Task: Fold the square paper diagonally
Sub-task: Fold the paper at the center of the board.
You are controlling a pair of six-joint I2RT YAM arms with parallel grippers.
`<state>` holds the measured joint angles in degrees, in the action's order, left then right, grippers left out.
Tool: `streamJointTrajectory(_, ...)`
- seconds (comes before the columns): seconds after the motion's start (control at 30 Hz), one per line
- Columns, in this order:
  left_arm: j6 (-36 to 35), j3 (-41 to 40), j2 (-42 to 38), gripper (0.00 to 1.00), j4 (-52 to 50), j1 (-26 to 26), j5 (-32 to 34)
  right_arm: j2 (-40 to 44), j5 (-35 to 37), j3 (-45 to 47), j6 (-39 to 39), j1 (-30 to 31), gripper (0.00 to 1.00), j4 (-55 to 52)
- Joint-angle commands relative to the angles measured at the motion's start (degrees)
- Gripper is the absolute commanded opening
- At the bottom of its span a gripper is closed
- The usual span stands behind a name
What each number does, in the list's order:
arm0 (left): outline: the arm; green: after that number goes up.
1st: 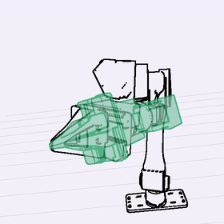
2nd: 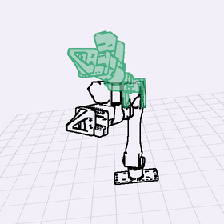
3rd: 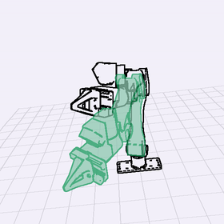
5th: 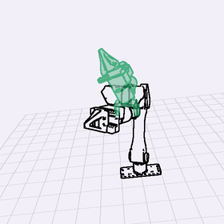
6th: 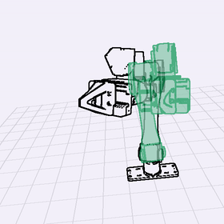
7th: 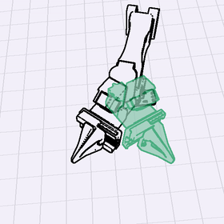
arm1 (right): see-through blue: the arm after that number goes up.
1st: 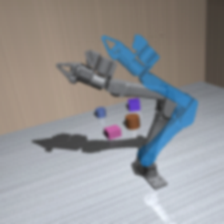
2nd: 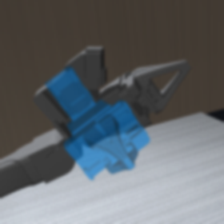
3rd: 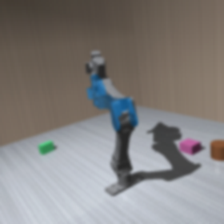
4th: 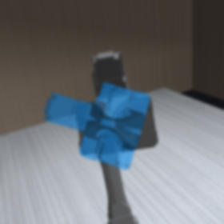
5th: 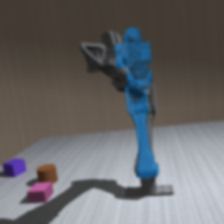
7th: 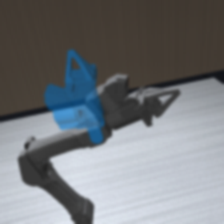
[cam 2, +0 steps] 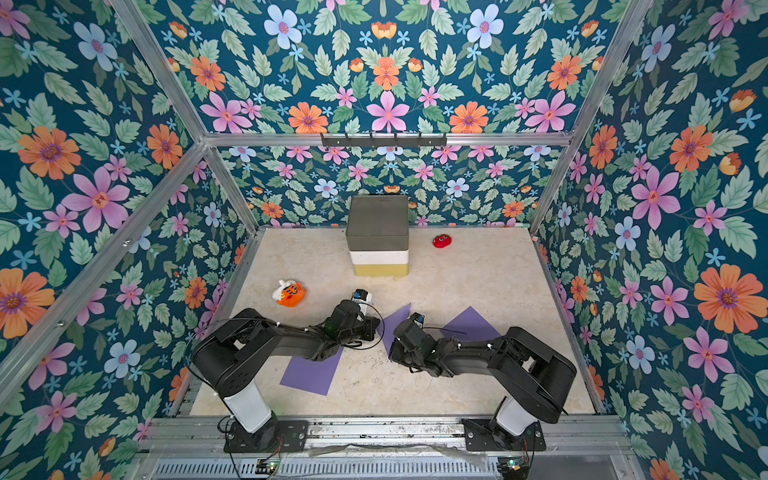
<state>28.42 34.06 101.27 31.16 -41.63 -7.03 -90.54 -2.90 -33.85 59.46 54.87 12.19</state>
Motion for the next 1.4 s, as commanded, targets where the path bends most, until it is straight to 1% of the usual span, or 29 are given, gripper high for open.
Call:
streamJointTrajectory(0.0, -0.5, -0.9, 1.6, 0.00, -20.5, 0.0, 1.6, 0.0, 1.0, -0.1, 1.0, 0.2, 0.12, -4.0)
streamJointTrajectory(0.17, -0.4, -0.8, 1.4, 0.00, -20.5, -0.1, 1.7, 2.2, 1.4, -0.9, 0.7, 0.3, 0.13, -5.1)
streamJointTrajectory(0.3, -0.4, -0.9, 1.4, 0.00, -20.5, -0.1, 1.6, 3.7, 0.2, -1.4, 0.5, 0.3, 0.14, -3.8)
streamJointTrajectory(0.63, -0.4, -0.9, 1.5, 0.00, -20.5, -0.1, 1.7, 1.8, -0.7, -1.0, 0.4, 1.0, 0.13, -3.4)
streamJointTrajectory(0.9, -0.4, -0.8, 1.6, 0.00, -20.8, -0.2, 2.0, 0.2, -0.1, -0.5, 0.8, 2.0, 0.12, -6.1)
streamJointTrajectory(1.17, -0.4, -0.6, 2.0, 0.00, -21.1, -0.2, 2.6, 2.5, 0.4, 2.1, 2.2, 4.3, 0.13, -7.1)
streamJointTrajectory(1.3, -0.4, -0.6, 1.9, 0.00, -21.1, -0.2, 2.6, 3.0, 0.5, 1.7, 1.3, 5.7, 0.13, -7.5)
streamJointTrajectory(1.37, -0.4, -0.6, 1.9, 0.00, -21.1, -0.1, 2.6, 4.7, 1.4, 1.5, 0.6, 5.7, 0.13, -8.9)
